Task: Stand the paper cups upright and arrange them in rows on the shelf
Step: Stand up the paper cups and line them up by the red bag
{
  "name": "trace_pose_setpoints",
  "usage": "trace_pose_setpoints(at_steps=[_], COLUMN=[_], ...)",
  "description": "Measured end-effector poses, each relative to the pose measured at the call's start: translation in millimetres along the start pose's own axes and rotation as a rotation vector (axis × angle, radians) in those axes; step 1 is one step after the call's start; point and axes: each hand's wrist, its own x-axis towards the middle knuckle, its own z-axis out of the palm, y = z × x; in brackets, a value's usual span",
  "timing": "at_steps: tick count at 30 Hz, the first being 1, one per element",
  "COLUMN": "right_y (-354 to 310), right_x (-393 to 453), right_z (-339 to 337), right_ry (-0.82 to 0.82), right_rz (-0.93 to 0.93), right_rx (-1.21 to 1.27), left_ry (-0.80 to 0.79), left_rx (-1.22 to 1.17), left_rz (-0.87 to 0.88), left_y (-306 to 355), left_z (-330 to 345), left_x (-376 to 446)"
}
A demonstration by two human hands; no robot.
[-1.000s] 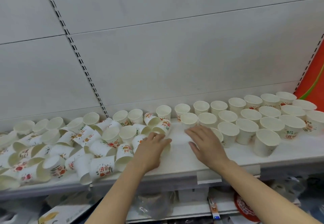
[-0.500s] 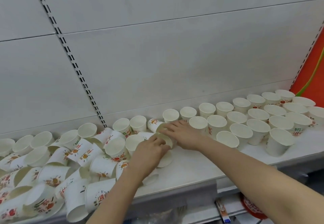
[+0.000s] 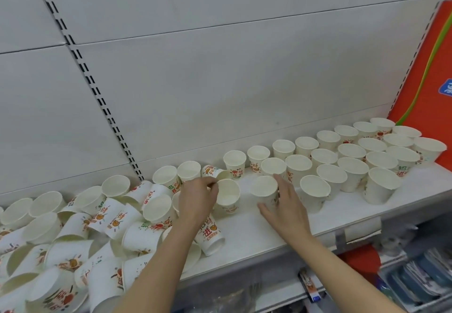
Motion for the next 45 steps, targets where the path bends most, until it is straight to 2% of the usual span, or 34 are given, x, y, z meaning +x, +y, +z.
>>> trace_pose_setpoints(at_steps=[3,7,10,14,18,20,21,24,28,32,35,38,45], right_y=[5,15,21,22,36,43,44,36,33,37,36,33,30], right_x=[-3,-4,-7,-2,5,8,9,11,18,26,32,37,47], right_z=[-8,-11,-13,-18,-22,-26,-28,-28,-16,-13,-15,-16,-9], right_ry=[0.047,0.022,0.118,0.241,0.238,0.222,0.213,0.195,0.121,0.100,0.100,0.104,0.105], right_rz=[0.038,0.019,-0.185,-0.484,-0.582,-0.607,-0.620,-0.683,-0.723,-0.728,-0.743,-0.744,-0.797], right_rx=[-0.044,-0.113,-0.202,-0.291,-0.285,-0.268,-0.258,-0.224,-0.235,-0.261,-0.274,-0.287,-0.322], left_ry=[-0.053,-0.191,-0.302,-0.329,-0.350,-0.295,-0.215,0.019,-0.106,-0.129,-0.074,0.017,-0.047], left_rx=[0.046,0.081,0.083,0.062,-0.124,-0.147,-0.117,0.151,0.510,0.682,0.650,0.482,0.294], left_rz=[-0.017,-0.016,-0.016,0.009,-0.009,-0.063,-0.087,-0.111,-0.085,-0.042,-0.036,-0.144,-0.292], left_y=[14,35,43,57,65,60,56,38,36,36,33,26,10], left_z=[17,32,34,42,50,41,33,20,26,32,34,32,30], left_x=[9,15,8,-4,-10,-6,0,25,51,60,70,85,89])
